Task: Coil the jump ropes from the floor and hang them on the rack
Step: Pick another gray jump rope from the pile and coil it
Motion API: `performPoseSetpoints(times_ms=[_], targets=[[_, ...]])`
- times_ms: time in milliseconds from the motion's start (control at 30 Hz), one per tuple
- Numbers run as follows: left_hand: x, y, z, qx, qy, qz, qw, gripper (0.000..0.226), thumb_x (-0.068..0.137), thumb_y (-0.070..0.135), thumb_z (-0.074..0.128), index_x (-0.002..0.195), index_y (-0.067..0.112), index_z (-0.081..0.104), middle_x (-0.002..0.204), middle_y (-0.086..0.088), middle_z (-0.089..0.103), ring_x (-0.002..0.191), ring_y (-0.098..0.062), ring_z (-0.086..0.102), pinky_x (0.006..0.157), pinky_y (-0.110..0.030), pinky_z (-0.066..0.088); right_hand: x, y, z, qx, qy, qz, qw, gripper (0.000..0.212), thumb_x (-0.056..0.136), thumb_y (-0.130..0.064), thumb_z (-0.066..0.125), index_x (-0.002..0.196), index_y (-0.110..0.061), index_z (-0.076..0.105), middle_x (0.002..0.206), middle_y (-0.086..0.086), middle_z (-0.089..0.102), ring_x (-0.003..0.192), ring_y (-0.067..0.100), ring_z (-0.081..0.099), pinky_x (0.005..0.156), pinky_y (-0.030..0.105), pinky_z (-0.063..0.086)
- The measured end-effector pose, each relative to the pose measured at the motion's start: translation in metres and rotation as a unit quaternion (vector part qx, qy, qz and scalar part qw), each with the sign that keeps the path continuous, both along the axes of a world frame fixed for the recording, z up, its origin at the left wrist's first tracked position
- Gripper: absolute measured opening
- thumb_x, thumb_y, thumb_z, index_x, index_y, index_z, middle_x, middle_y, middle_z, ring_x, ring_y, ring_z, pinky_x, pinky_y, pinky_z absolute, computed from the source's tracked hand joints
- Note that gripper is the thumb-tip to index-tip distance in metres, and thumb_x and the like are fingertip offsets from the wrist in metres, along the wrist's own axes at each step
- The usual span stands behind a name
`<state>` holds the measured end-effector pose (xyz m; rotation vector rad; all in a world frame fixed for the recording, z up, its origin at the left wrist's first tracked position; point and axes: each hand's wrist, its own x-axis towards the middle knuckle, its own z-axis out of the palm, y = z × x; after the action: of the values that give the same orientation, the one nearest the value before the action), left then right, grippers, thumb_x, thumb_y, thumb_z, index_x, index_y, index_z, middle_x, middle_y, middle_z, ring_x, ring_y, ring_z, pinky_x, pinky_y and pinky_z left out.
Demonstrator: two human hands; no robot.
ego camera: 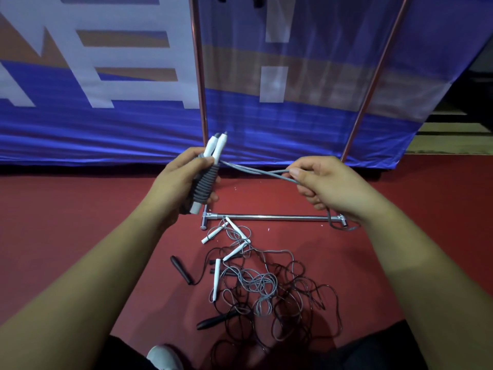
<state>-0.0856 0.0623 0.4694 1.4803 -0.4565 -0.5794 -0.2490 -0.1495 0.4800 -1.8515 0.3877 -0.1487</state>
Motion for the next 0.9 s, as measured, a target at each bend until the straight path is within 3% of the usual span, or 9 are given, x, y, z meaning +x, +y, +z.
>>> performPoseSetpoints(times_ms=[100,200,333,433,533,633,700,767,900], targets=[[0.001,-0.003,-0.001,-0.041,0.107,0.004,0.993,0.012,0.099,0.027,0.051,0.102,0.020,0.060,0.074,-0.009,0.065,0.051,-0.027,0.061,0.052,-0.028,0.053,0.001,0.008,0.005,-0.002,0.016,0.044,0.999,0.022,0.104,-0.025,0.047,0.100,-0.007,0.058,0.052,-0.008,0.032,0.047,0.010,0.022,0.043,0.020,0.021],[0.004,-0.004,-0.002,-0.064,0.166,-0.001,0.984,0.014,0.098,0.029,0.052,0.107,0.019,0.057,0.073,-0.009,0.064,0.050,-0.026,0.059,0.050,-0.027,0.052,0.000,0.015,0.011,-0.111,0.002,0.063,0.992,0.017,0.095,-0.037,0.061,0.099,-0.021,0.065,0.052,-0.004,0.037,0.046,0.013,0.027,0.042,0.023,0.023],[0.005,-0.005,-0.001,-0.074,0.174,-0.011,0.982,0.016,0.098,0.028,0.051,0.098,0.015,0.059,0.072,-0.010,0.064,0.049,-0.026,0.058,0.051,-0.027,0.051,-0.001,0.012,0.012,-0.212,-0.018,0.059,0.975,0.009,0.093,-0.031,0.066,0.093,-0.021,0.065,0.049,-0.009,0.043,0.042,0.006,0.031,0.045,0.018,0.026],[0.005,-0.005,-0.004,-0.012,0.088,-0.003,0.996,0.008,0.097,0.021,0.055,0.096,0.015,0.061,0.074,-0.012,0.066,0.051,-0.024,0.060,0.050,-0.027,0.053,-0.003,0.012,0.009,-0.245,0.000,0.041,0.969,0.015,0.096,-0.025,0.061,0.087,-0.017,0.070,0.053,-0.014,0.055,0.044,0.000,0.047,0.049,0.014,0.034],[0.006,-0.006,-0.009,0.009,0.066,0.004,0.998,0.004,0.096,0.018,0.059,0.096,0.016,0.063,0.081,-0.012,0.069,0.055,-0.024,0.064,0.054,-0.030,0.055,-0.003,0.014,0.002,-0.211,0.031,0.034,0.976,0.021,0.097,-0.022,0.059,0.083,-0.014,0.071,0.056,-0.002,0.051,0.045,0.009,0.049,0.048,0.027,0.043],[0.007,-0.008,-0.008,-0.016,0.085,-0.007,0.996,0.005,0.096,0.019,0.059,0.100,0.016,0.062,0.090,-0.012,0.071,0.059,-0.026,0.066,0.058,-0.032,0.053,0.000,0.015,0.000,-0.066,0.033,0.031,0.997,0.021,0.102,-0.017,0.052,0.092,-0.007,0.068,0.053,-0.004,0.041,0.042,0.009,0.031,0.042,0.021,0.027],[0.010,-0.009,-0.013,0.015,0.032,0.031,0.999,0.011,0.094,0.020,0.064,0.104,0.016,0.063,0.089,-0.012,0.069,0.060,-0.028,0.066,0.054,-0.029,0.052,0.002,0.018,0.004,0.002,0.037,0.041,0.998,0.017,0.103,-0.017,0.050,0.103,-0.004,0.060,0.049,-0.008,0.035,0.040,0.007,0.024,0.040,0.018,0.022],[0.011,-0.011,-0.022,0.098,-0.116,0.068,0.986,0.021,0.088,0.032,0.071,0.105,0.022,0.064,0.088,-0.010,0.069,0.065,-0.030,0.066,0.057,-0.032,0.050,0.002,0.024,0.006,0.033,0.041,0.076,0.996,0.013,0.099,-0.019,0.057,0.102,-0.006,0.055,0.047,-0.006,0.033,0.040,0.009,0.021,0.041,0.018,0.018],[-0.001,-0.015,-0.028,0.302,-0.436,0.070,0.845,0.034,0.091,0.045,0.064,0.119,0.028,0.054,0.102,-0.002,0.068,0.089,-0.033,0.063,0.066,-0.035,0.041,0.006,0.030,0.003,0.022,-0.004,0.092,0.996,0.011,0.095,-0.016,0.063,0.089,-0.007,0.060,0.049,-0.002,0.031,0.041,0.011,0.020,0.042,0.019,0.017]])
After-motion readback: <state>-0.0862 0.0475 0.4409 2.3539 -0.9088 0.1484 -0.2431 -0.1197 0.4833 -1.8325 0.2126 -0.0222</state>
